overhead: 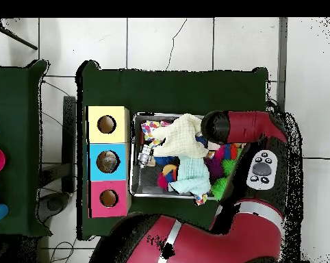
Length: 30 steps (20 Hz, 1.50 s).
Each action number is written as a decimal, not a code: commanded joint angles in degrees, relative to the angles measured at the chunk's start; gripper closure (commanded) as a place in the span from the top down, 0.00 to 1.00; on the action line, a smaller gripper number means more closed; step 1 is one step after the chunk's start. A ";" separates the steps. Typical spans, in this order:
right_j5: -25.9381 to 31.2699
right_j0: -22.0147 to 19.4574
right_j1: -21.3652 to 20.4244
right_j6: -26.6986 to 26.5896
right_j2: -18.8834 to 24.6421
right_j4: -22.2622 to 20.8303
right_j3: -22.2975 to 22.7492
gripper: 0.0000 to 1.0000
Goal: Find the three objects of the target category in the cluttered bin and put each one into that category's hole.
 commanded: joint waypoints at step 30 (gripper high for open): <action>-3.04 -3.14 9.36 -3.07 2.04 -3.26 -3.23 0.00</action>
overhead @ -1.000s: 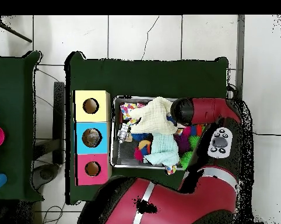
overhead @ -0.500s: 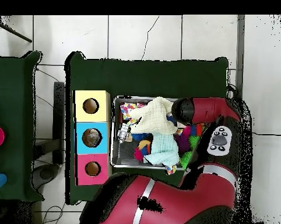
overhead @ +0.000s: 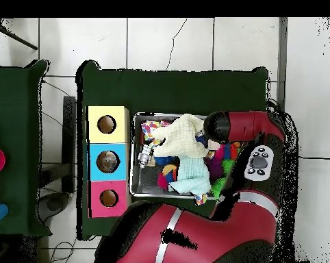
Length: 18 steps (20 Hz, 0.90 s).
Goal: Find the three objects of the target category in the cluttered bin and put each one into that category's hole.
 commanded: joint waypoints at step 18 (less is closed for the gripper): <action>12.98 -2.54 -13.34 -11.42 13.15 5.03 9.97 0.00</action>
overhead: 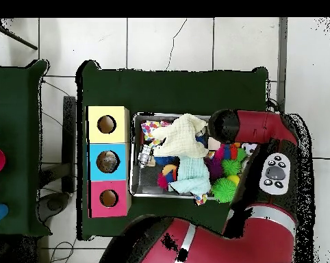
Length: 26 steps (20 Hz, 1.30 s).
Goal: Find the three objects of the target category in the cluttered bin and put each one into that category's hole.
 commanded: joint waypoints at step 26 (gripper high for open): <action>-3.89 2.54 -6.81 8.68 5.65 2.66 12.18 1.00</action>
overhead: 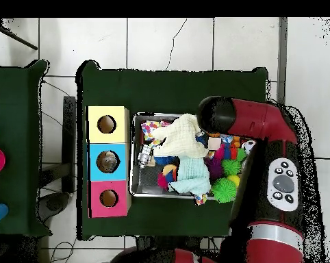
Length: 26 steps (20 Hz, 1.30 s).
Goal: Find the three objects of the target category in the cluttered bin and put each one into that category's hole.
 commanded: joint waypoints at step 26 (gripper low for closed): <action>-14.86 4.97 9.71 14.77 -11.16 2.55 6.87 1.00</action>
